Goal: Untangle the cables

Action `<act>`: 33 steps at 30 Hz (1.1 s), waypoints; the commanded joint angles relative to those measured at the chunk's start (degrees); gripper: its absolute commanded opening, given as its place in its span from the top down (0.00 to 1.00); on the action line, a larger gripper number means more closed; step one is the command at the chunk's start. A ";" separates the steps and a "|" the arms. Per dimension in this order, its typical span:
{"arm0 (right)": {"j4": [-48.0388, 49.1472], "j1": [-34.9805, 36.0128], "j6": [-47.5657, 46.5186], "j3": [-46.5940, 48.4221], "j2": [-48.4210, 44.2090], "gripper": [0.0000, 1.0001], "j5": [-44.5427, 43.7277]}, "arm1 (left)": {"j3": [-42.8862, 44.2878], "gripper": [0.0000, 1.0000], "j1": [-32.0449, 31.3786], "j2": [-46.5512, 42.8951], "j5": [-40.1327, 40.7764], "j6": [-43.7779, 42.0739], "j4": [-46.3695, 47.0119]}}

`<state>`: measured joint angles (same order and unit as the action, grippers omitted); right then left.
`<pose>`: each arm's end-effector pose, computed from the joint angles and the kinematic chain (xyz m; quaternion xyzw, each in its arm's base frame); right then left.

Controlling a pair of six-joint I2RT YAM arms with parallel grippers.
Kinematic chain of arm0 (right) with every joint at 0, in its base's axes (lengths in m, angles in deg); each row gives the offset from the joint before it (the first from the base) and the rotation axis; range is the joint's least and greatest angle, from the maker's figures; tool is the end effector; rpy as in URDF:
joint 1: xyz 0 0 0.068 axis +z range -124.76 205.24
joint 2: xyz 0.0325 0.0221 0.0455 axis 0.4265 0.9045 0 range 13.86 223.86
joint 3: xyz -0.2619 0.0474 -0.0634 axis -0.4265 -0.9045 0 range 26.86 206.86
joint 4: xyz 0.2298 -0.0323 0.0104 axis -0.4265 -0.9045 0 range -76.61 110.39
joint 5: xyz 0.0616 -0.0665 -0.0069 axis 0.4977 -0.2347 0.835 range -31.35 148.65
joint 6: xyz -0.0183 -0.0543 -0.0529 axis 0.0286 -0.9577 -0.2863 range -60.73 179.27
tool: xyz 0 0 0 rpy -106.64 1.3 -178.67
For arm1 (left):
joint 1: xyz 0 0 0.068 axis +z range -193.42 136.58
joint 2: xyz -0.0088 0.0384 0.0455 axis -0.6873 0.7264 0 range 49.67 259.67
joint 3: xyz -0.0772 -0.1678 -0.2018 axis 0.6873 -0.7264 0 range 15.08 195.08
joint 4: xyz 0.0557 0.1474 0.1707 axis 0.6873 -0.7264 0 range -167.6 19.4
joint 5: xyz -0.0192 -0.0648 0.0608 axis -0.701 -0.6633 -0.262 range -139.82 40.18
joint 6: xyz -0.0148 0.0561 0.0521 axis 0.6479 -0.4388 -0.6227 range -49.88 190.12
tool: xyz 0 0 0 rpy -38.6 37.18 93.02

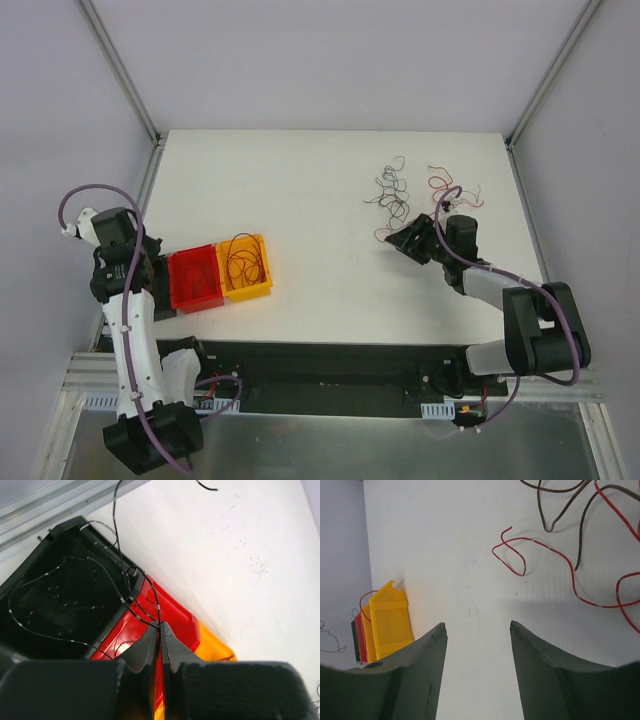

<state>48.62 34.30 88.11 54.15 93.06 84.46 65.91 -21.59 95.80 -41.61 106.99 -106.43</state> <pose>0.2641 0.0714 0.1887 0.0199 0.8248 0.3499 0.4437 0.1490 0.0700 0.3094 -0.4564 0.7400 -0.0023 0.4941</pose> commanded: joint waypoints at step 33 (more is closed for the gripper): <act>7.37 -0.27 2.36 1.45 7.55 0.45 2.67 | -15.68 1.00 8.15 16.88 2.78 18.60 -1.08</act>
<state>52.33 34.22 90.36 54.17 100.30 86.20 49.80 -14.38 112.17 -39.34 123.42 -104.75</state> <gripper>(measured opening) 0.551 0.007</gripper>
